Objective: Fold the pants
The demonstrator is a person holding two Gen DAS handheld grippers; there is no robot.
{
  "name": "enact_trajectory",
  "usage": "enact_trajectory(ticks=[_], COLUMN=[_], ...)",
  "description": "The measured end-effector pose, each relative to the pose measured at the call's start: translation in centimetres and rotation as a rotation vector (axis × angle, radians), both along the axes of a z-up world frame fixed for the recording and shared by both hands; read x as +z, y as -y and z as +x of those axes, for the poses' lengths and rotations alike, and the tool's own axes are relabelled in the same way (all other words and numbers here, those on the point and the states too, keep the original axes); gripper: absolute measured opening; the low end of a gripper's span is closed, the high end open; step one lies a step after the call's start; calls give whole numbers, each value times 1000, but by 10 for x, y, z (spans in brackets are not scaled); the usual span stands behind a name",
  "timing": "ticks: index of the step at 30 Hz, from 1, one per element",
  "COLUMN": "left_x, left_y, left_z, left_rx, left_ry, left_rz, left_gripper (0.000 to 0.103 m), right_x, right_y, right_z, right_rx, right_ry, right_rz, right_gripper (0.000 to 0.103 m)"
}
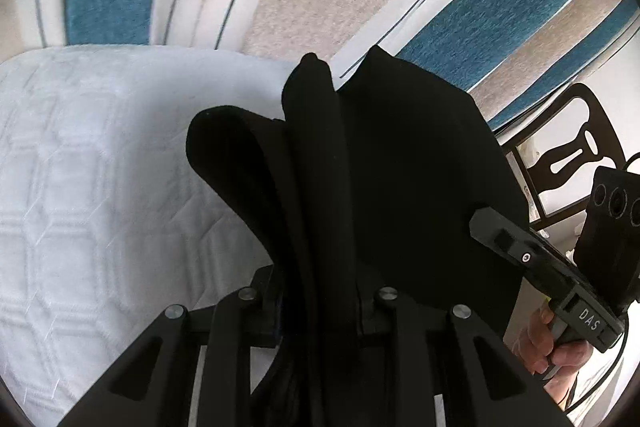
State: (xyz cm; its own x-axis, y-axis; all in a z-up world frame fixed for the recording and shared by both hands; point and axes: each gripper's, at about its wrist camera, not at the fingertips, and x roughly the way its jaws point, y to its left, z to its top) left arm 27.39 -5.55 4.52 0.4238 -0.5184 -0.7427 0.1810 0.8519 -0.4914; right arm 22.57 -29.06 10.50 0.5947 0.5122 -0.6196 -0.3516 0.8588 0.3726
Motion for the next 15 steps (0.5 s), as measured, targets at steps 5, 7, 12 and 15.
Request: enact_trajectory(ticks=[5,7,12,15], left_x=[-7,-13,-20,-21], left_y=[16,20,28,29], left_z=[21,27,33,30], left_rx=[-7,-7,-11,8], left_ry=[4,-16,15,40], left_rz=[32,54,150,190], left_gripper=[26,27,47,63], right_x=[-8,-17,-37,-51], right_y=[18,23,33,43], right_z=[20,27,33,36], right_rx=[-23,-37,-72,-105], right_ry=[-17,-30,-40,-71], right_rz=[1,-12,-49,-68], right_gripper=[21,21,21,27])
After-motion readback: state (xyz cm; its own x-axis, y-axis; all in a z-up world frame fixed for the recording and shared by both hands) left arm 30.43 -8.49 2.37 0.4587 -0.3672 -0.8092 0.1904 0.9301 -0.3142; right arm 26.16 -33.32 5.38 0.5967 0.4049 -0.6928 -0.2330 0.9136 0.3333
